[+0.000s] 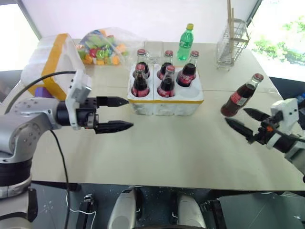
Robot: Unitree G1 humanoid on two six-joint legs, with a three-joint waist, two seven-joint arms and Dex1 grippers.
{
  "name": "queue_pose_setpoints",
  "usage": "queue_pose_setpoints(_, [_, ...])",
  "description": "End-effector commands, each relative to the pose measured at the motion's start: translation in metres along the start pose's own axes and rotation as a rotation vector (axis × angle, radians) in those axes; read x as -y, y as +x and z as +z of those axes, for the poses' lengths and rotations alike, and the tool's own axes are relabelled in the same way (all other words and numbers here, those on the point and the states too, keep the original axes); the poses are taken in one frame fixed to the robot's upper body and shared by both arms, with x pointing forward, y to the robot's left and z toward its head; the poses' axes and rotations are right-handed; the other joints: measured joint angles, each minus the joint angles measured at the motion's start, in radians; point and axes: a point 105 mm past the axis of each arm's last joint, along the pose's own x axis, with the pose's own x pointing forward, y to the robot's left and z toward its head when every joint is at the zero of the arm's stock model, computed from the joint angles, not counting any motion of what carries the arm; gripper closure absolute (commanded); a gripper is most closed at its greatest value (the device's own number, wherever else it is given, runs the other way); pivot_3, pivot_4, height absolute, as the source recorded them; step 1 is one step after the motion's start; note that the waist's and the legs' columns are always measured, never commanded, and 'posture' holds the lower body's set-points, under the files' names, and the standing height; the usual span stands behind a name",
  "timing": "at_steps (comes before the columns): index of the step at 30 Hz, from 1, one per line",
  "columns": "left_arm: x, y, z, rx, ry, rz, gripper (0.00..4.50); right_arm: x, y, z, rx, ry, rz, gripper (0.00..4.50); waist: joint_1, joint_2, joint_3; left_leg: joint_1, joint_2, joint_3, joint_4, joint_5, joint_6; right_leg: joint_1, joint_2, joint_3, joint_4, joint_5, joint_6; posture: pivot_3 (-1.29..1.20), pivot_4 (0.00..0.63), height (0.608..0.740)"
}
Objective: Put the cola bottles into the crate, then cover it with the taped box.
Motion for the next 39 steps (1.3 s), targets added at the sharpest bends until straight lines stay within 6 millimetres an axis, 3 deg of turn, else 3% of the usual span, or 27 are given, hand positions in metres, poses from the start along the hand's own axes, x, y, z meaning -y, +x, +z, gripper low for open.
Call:
queue_pose_setpoints(1, [0.0,0.008,0.003,0.023,0.009,-0.004,0.08,0.022,0.004,0.011,0.08,-0.006,-0.096,0.0,-0.002,0.0,0.0,0.0,0.0,0.0,0.0,0.0,0.0,0.0,0.0,0.0,0.001,0.001,0.002,0.0,0.15,0.736])
queue_pose_setpoints(16, [-0.002,0.022,0.005,0.047,0.04,0.023,0.08,0.06,0.064,0.004,0.099,0.031,-0.157,0.0,-0.004,0.001,0.001,0.001,0.0,0.002,0.0,0.0,0.0,0.0,0.001,0.001,0.002,0.001,0.003,0.0,0.15,0.736])
queue_pose_setpoints(24, [-0.003,0.023,0.007,0.048,0.058,0.038,0.08,0.062,0.084,-0.004,0.092,0.032,-0.141,0.0,-0.014,0.002,0.001,0.001,0.0,0.002,-0.001,0.003,-0.004,0.0,0.0,0.002,0.002,0.001,0.003,0.0,0.15,0.736])
queue_pose_setpoints(27, [-0.004,0.023,0.008,0.048,0.06,0.043,0.0,0.058,0.085,0.008,0.163,0.048,-0.117,0.92,-0.02,0.002,0.001,0.001,0.0,0.002,-0.001,0.003,-0.004,0.0,0.0,0.001,0.002,0.002,0.003,0.0,0.15,0.736])
queue_pose_setpoints(29, [-0.004,0.023,0.007,0.048,0.061,0.044,0.0,0.056,0.084,0.012,0.185,0.056,-0.103,1.76,-0.025,0.002,0.001,0.001,0.0,0.002,-0.001,0.004,-0.006,0.0,0.0,0.001,0.003,0.002,0.003,0.0,0.15,0.736])
queue_pose_setpoints(35, [-0.008,0.022,0.007,0.057,0.064,0.061,0.0,0.049,0.071,0.064,0.351,0.047,-0.053,1.73,-0.028,0.007,0.004,0.001,-0.001,0.002,-0.002,0.005,-0.007,-0.002,0.0,0.002,0.005,0.002,0.003,0.0,0.15,0.736])
queue_pose_setpoints(39, [-0.013,0.02,0.007,0.068,0.065,0.086,0.0,0.008,0.068,0.112,0.465,0.051,0.137,1.73,-0.03,0.01,0.006,0.001,0.0,0.003,-0.002,0.005,-0.007,-0.004,0.0,0.003,0.008,0.001,0.003,0.0,0.15,0.736])
